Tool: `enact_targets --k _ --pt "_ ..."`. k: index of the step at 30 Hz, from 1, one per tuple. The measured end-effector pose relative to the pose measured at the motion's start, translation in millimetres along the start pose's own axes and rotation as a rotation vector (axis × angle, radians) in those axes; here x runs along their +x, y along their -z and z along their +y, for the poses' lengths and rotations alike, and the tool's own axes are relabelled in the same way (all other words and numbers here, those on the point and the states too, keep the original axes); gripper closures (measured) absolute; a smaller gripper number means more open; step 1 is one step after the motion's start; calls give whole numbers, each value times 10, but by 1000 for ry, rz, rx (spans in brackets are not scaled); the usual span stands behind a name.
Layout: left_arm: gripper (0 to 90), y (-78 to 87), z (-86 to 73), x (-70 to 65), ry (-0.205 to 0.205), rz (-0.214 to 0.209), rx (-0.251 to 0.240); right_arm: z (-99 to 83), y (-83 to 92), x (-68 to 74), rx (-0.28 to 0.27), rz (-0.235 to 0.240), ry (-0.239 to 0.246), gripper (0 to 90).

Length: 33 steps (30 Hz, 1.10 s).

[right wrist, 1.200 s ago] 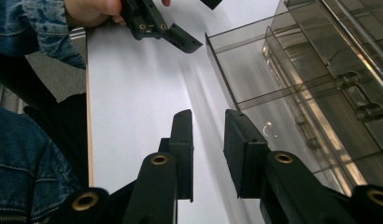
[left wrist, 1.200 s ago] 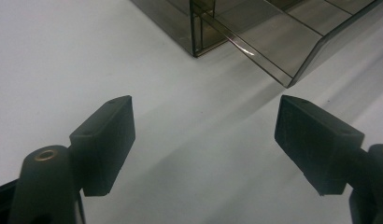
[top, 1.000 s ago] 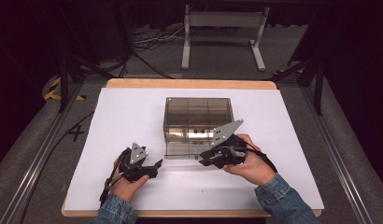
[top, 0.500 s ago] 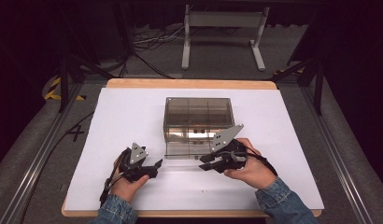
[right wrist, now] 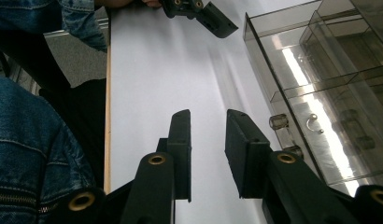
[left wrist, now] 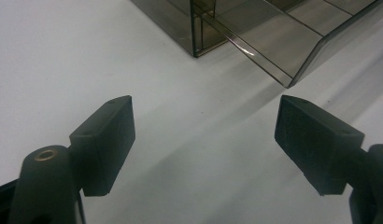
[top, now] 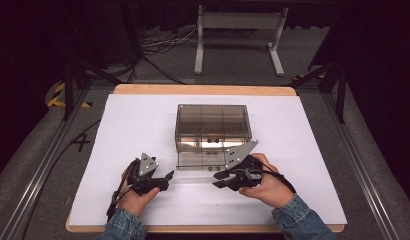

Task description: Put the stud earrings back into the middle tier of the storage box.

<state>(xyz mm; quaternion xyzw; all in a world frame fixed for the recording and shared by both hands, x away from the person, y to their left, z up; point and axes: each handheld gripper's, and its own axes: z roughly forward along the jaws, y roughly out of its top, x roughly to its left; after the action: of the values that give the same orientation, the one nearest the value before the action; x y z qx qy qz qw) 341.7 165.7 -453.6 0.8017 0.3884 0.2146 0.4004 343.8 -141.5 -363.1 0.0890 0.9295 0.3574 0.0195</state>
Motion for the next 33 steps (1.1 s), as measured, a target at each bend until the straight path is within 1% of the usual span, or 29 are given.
enact_targets --k 6,10,14,21,25,31,33 --pt "208 0 0 0 1 0 0 -48 -59 28 9 4 -5 715" --pt "208 1 0 0 -2 1 0 -71 -92 36 21 3 0 714" --pt "208 0 0 0 0 0 0 -95 -112 54 20 9 -7 715" --pt "208 2 0 2 -1 0 -1 -136 -185 90 53 16 2 715" --pt "208 2 0 1 -1 -3 0 -163 -223 104 70 21 -3 715" --pt "208 1 0 -3 2 -3 0 -186 -284 123 105 27 2 711" --pt "208 0 0 -2 1 -3 1 -190 -314 136 120 36 7 709"
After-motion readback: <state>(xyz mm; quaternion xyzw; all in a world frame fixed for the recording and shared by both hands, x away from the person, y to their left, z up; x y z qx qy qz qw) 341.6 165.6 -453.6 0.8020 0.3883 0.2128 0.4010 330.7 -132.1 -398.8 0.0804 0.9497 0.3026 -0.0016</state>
